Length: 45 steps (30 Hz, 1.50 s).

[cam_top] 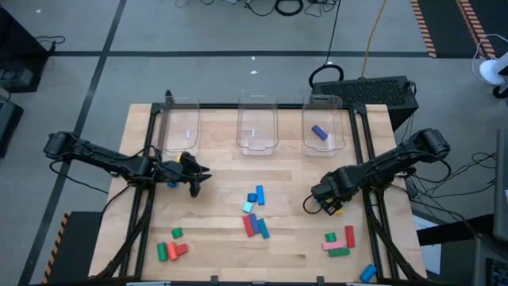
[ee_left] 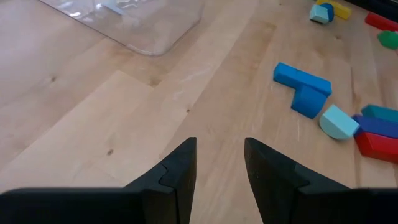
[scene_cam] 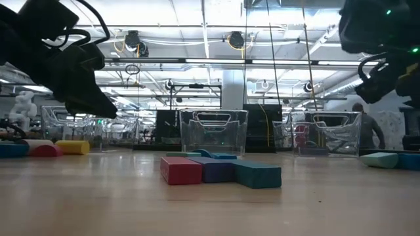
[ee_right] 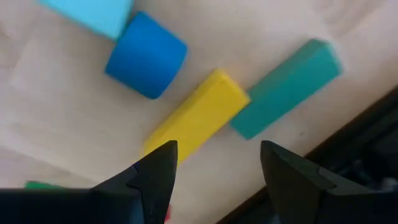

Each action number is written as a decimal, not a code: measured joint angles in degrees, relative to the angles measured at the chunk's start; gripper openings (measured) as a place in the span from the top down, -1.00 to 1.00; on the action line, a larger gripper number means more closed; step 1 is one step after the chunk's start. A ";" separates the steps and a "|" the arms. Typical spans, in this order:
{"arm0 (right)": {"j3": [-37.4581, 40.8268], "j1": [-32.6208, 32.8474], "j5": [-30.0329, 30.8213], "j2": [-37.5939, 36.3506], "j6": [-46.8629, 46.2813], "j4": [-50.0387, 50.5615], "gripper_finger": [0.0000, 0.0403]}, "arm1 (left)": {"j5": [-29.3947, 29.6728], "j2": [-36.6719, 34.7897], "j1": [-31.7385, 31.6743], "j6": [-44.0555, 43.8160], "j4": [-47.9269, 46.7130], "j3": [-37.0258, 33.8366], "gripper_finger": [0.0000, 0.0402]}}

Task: Sort blocks by size
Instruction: Put the yellow rectangular block into the right transparent bin

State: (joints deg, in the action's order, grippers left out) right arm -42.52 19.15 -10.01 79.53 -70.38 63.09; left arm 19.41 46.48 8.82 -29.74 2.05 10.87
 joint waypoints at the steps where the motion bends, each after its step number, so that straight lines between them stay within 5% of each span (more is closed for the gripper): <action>1: 0.00 0.68 -0.27 0.00 -1.35 -0.48 -0.06 | 0.32 0.00 0.00 -0.02 0.01 0.00 0.32; 21: 4.70 10.23 3.44 0.03 -25.26 -9.70 -0.06 | 0.47 0.00 0.00 0.02 -0.03 0.00 0.32; 36: 5.20 10.20 4.38 4.48 -20.67 -14.82 0.02 | 0.47 0.00 0.00 0.04 -0.05 0.00 0.32; 45: 5.30 10.00 4.26 4.10 -17.96 -17.26 0.41 | 0.49 0.00 0.00 0.09 -0.03 0.00 0.32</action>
State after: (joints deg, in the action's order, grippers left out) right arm -37.22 29.15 -5.75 83.62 -88.34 45.83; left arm 19.90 46.48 8.82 -29.65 2.02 10.87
